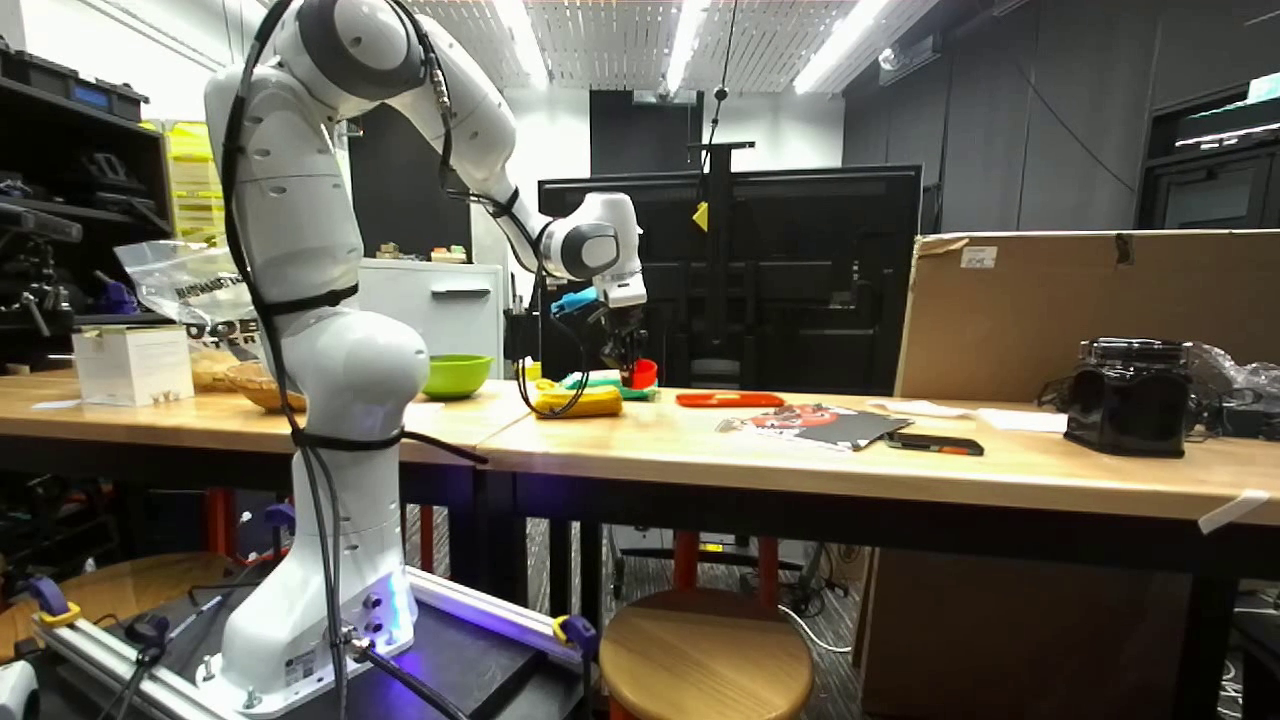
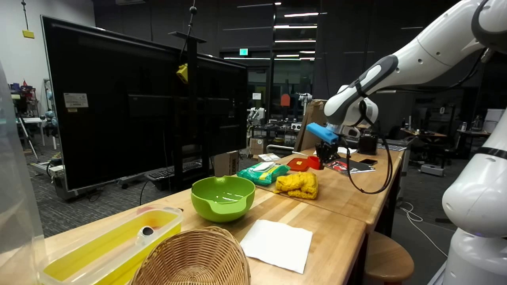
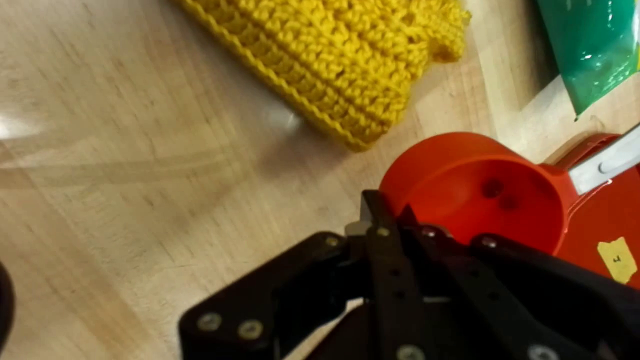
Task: Remove the orange pot from the yellow cloth and put it on the table
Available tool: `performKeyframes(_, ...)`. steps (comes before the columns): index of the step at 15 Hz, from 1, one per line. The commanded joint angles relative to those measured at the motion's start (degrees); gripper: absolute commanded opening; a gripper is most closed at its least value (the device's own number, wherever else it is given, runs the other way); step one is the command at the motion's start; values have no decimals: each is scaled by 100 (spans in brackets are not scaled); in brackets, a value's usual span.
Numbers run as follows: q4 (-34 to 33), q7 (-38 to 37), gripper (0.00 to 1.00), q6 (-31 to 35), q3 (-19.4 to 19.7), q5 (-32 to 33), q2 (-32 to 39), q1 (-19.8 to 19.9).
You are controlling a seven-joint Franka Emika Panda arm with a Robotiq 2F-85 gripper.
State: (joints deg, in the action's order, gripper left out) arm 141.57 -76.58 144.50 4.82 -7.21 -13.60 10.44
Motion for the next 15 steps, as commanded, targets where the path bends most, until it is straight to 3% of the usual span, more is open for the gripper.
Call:
performKeyframes(1, 411, 80, 1, -243, 66, 14, -504, 136)
performKeyframes(15, 1277, 229, 1, -606, 158, -107, -1153, 506)
